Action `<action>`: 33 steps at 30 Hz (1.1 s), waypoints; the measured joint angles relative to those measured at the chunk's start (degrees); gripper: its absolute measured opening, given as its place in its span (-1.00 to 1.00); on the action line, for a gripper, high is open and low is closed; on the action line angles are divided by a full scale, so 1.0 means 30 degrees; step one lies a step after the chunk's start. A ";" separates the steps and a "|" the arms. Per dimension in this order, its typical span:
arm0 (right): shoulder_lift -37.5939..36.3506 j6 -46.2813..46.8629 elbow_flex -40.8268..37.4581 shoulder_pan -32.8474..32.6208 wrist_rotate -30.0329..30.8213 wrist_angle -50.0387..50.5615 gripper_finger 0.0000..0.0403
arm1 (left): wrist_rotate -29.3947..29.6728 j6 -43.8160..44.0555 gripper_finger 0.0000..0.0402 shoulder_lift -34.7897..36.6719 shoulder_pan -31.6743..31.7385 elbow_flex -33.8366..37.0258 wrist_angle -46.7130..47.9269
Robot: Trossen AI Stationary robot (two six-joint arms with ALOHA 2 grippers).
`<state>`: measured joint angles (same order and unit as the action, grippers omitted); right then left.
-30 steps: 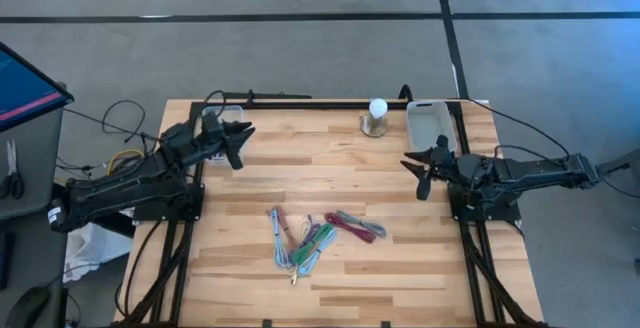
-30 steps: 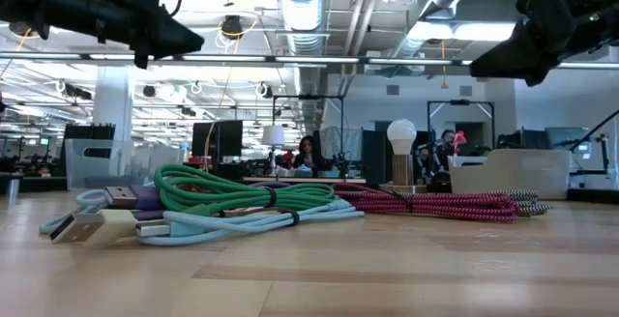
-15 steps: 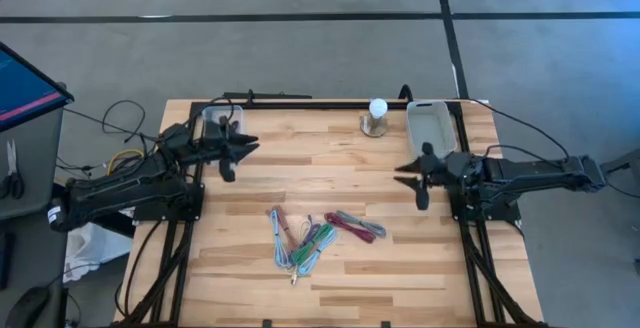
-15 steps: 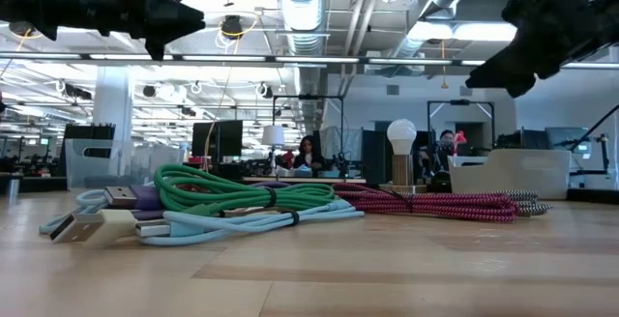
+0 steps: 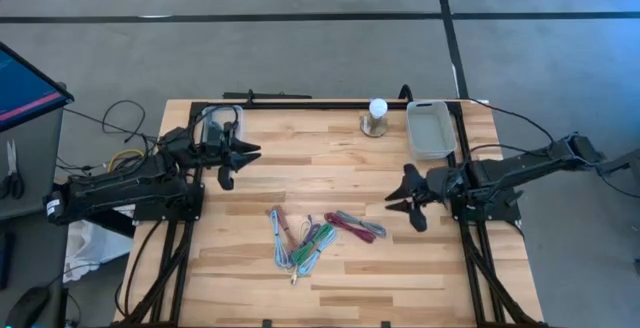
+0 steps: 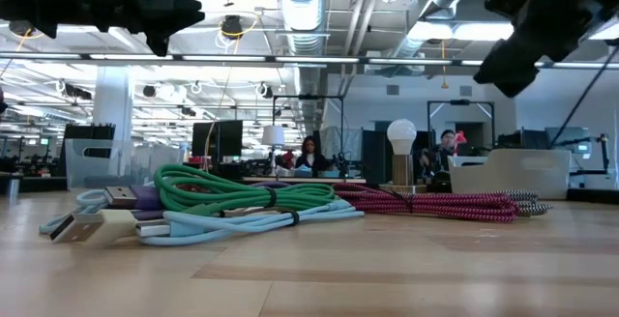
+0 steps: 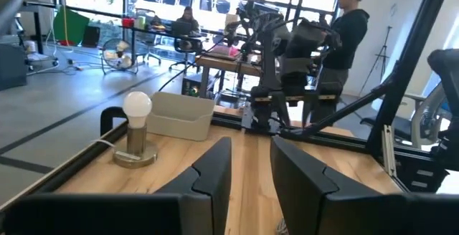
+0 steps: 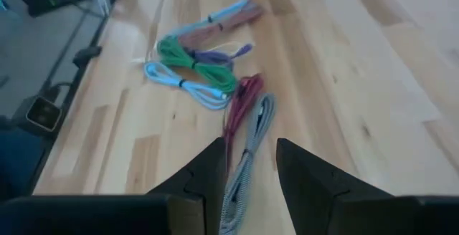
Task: Pick & Place USB Port
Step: Put the white and black charger cable into the transparent bin
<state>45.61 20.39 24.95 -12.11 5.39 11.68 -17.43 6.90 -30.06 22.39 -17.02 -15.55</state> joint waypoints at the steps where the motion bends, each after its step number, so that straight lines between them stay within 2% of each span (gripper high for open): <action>1: 0.0573 0.0186 0.0453 -0.0266 0.0351 0.0453 -0.42 | 0.0001 0.0000 -0.52 0.0000 0.0000 0.0000 0.0000; 7: 0.4166 0.1729 0.2986 -0.1289 0.2291 0.4250 -0.42 | 0.0004 0.0000 -0.52 0.0000 0.0000 0.0000 0.0005; 12: 0.6792 0.4184 0.4800 -0.1896 0.2381 0.5483 -0.42 | 0.0007 0.0000 -0.52 0.0000 0.0000 0.0000 0.0008; 18: 0.9339 0.5638 0.6678 -0.2676 0.2375 0.6839 -0.42 | 0.0007 0.0000 -0.52 0.0000 0.0000 0.0000 0.0022; 33: 1.4030 0.6738 0.7096 -0.3084 0.2649 0.7084 -0.42 | 0.0007 -0.0160 -0.52 0.0000 0.0000 0.0000 0.0102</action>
<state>87.70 40.60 46.24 -21.37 13.34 32.93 -17.41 6.42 -30.06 22.39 -17.02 -15.25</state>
